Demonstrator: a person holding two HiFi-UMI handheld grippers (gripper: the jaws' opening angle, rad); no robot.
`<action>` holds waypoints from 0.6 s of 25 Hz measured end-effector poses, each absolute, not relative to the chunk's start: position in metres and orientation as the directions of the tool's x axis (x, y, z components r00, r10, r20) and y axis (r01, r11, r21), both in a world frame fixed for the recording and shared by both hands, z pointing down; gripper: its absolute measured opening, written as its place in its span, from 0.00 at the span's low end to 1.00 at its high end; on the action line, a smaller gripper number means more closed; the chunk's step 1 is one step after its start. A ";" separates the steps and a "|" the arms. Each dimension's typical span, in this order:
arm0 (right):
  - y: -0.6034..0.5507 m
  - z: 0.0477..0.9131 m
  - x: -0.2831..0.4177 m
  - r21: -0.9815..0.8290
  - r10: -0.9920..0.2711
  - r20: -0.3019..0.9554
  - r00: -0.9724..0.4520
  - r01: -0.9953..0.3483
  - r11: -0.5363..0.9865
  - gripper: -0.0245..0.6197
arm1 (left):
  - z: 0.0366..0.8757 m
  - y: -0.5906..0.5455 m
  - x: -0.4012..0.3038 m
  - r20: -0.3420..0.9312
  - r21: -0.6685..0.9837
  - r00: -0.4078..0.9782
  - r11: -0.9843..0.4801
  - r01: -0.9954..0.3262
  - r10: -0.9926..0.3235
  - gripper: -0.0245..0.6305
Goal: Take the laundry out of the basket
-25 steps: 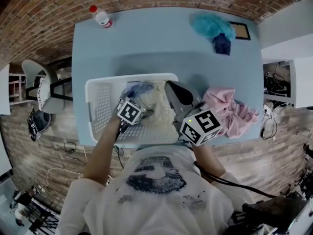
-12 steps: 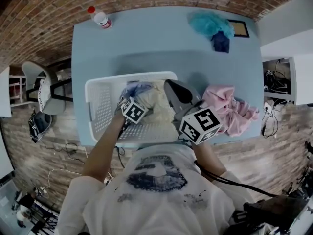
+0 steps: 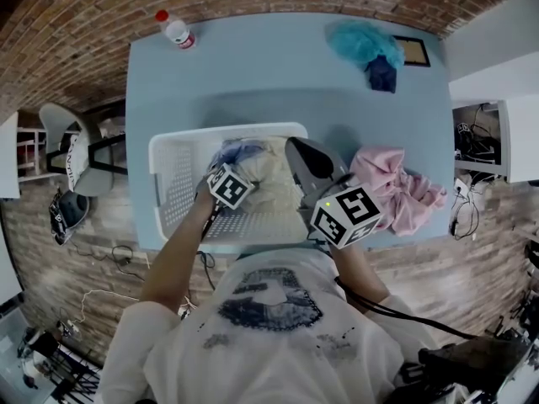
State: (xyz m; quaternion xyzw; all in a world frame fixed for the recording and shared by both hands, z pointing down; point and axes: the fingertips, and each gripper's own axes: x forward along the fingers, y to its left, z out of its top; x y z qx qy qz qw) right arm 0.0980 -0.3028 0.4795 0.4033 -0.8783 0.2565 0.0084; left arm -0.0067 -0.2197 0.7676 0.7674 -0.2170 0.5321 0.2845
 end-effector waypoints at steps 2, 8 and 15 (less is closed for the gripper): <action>-0.302 0.479 0.098 -0.442 -0.705 0.221 -0.674 -0.713 0.544 0.03 | 0.758 -0.228 -0.012 0.948 0.166 0.314 -0.749 -0.642 -0.059 0.55; -0.297 0.480 0.097 -0.442 -0.709 0.223 -0.669 -0.718 0.538 0.03 | 0.755 -0.224 -0.012 0.956 0.183 0.293 -0.738 -0.650 -0.021 0.37; -0.289 0.479 0.095 -0.452 -0.709 0.226 -0.668 -0.717 0.531 0.03 | 0.743 -0.230 -0.014 0.957 0.181 0.290 -0.734 -0.655 -0.023 0.31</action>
